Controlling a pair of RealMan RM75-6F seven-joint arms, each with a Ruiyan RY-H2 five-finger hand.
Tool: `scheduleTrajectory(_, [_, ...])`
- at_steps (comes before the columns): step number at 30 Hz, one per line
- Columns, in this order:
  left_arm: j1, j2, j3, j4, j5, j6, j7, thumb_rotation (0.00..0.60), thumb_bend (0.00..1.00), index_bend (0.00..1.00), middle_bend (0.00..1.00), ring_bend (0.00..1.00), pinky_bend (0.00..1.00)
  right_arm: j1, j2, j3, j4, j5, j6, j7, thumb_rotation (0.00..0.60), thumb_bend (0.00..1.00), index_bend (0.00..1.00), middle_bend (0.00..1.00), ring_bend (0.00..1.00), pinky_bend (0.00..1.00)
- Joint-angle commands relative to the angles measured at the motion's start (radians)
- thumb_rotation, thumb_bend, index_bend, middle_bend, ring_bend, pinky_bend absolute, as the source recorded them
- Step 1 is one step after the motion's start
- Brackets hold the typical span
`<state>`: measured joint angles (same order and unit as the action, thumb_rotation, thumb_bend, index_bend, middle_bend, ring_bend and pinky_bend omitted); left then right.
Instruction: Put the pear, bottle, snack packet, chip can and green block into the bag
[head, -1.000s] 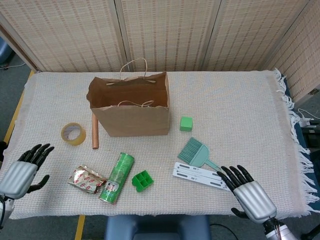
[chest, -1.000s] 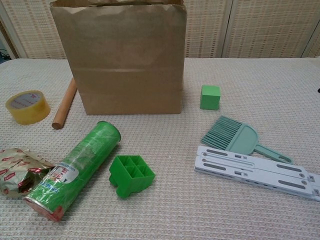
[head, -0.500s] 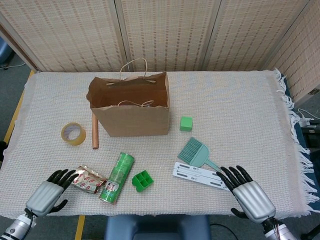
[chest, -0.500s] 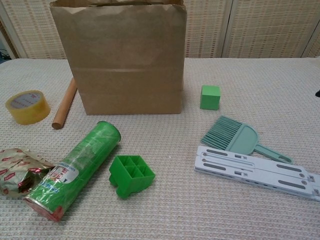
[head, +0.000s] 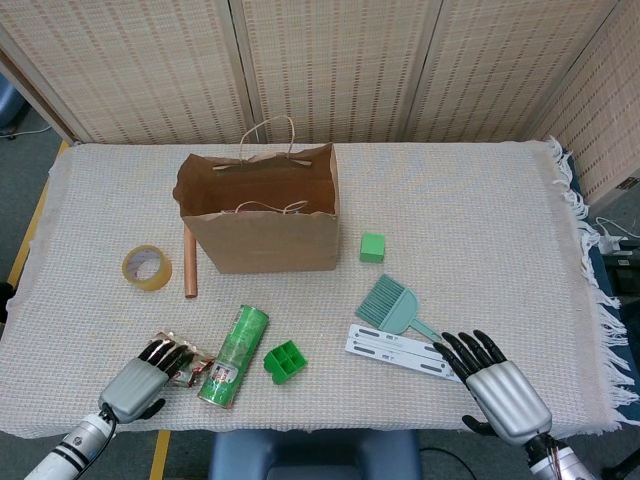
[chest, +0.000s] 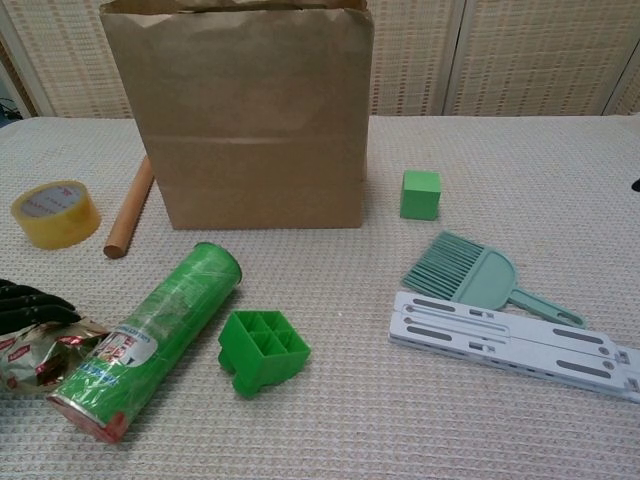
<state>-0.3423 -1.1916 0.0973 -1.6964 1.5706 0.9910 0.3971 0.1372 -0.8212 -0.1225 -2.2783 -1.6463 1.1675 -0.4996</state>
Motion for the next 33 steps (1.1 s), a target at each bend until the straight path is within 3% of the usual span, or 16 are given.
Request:
scheduleTrajectory(1, [-0.021,-0.025,-0.023,-0.002,-0.028,-0.017,0.026,0.6,0.35,0.0,0.0,0.0,0.06,0.0,0.0,0.0,0.0,0.0,-0.001,0.0,0.6,0.06,0.0,0.0,0.0,0.0])
scheduleTrajectory(13, [-0.056,-0.075,-0.034,0.042,-0.159,-0.077,0.118,0.6,0.36,0.0,0.0,0.0,0.08,-0.001,0.008,-0.002,-0.001,-0.012,0.009,0.013,0.6,0.06,0.0,0.0,0.0,0.0])
scheduleTrajectory(15, [-0.056,-0.081,-0.037,0.053,-0.174,-0.072,0.121,0.6,0.36,0.0,0.0,0.0,0.1,-0.001,0.007,-0.003,-0.001,-0.012,0.006,0.012,0.6,0.06,0.0,0.0,0.0,0.0])
scheduleTrajectory(16, [-0.055,-0.084,-0.04,0.059,-0.181,-0.064,0.124,0.6,0.39,0.01,0.01,0.01,0.16,0.0,0.006,-0.003,-0.001,-0.012,0.005,0.01,0.6,0.06,0.0,0.0,0.0,0.0])
scheduleTrajectory(18, [-0.051,-0.088,-0.044,0.062,-0.181,-0.042,0.125,0.6,0.47,0.13,0.12,0.13,0.33,0.0,0.006,-0.004,-0.001,-0.012,0.004,0.009,0.6,0.06,0.0,0.0,0.0,0.0])
scheduleTrajectory(21, [-0.044,-0.083,-0.04,0.055,-0.16,-0.009,0.105,0.6,0.59,0.48,0.49,0.48,0.64,-0.002,0.006,-0.003,-0.002,-0.012,0.008,0.011,0.6,0.06,0.0,0.0,0.0,0.0])
scheduleTrajectory(23, [-0.039,-0.069,-0.033,0.039,-0.148,0.007,0.095,0.6,0.63,0.59,0.61,0.59,0.74,-0.002,0.006,-0.003,-0.002,-0.013,0.009,0.012,0.6,0.06,0.0,0.0,0.0,0.0])
scheduleTrajectory(29, [-0.016,-0.012,-0.045,-0.028,-0.114,0.101,0.051,0.6,0.66,0.67,0.68,0.66,0.79,-0.003,0.008,-0.005,-0.003,-0.018,0.012,0.017,0.6,0.06,0.0,0.0,0.0,0.0])
scheduleTrajectory(33, [-0.004,0.025,-0.116,-0.06,-0.148,0.189,-0.007,0.6,0.66,0.68,0.68,0.66,0.79,-0.005,0.011,-0.007,-0.003,-0.026,0.014,0.024,0.6,0.06,0.0,0.0,0.0,0.0])
